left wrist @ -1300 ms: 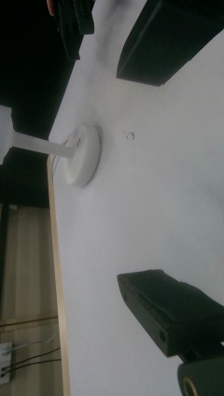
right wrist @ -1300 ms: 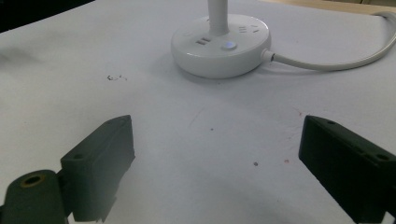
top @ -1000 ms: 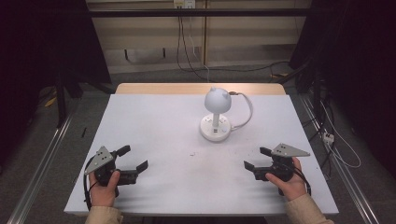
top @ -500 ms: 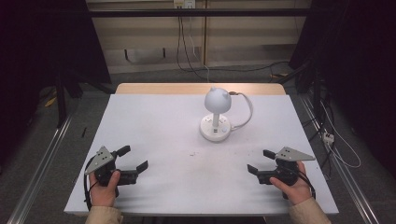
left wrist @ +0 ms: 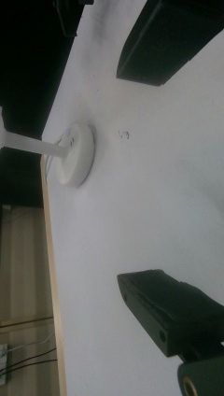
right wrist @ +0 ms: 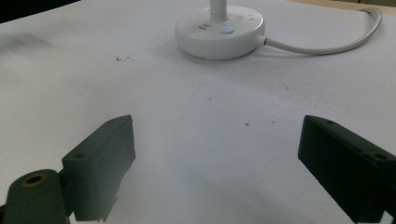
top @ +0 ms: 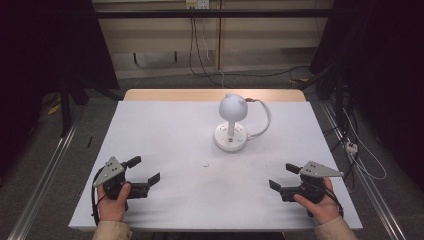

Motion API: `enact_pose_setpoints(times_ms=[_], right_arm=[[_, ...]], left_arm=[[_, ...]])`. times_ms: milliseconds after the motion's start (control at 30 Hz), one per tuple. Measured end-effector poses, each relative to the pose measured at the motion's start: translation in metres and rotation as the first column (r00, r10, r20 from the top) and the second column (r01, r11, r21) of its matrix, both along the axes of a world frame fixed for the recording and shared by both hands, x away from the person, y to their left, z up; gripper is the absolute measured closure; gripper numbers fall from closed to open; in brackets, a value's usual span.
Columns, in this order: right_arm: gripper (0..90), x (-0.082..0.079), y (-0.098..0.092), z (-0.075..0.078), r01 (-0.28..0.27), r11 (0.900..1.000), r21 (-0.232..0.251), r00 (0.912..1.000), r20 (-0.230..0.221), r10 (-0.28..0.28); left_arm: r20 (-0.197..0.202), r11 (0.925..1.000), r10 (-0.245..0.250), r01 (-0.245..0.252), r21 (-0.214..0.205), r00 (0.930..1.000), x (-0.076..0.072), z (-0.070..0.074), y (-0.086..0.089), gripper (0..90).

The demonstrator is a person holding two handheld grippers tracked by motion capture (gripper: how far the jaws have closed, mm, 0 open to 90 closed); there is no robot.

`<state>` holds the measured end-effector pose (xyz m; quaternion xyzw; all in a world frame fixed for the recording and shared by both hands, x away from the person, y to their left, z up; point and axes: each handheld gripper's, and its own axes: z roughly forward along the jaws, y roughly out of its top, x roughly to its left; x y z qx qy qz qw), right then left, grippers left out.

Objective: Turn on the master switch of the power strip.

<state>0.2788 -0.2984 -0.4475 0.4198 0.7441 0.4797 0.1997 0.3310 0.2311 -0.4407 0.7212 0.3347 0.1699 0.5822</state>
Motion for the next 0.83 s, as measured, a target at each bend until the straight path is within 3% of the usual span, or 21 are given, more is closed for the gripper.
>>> enact_pose_setpoints(times_ms=[833], right_arm=[[10.0,-0.0052,-0.005,-0.0024,-0.003,0.9999,-0.014,1.0,0.005,0.003]], left_arm=[[-0.016,0.9999,0.012,-0.012,-0.003,0.9998,-0.0004,-0.0012,0.001,3.3]])
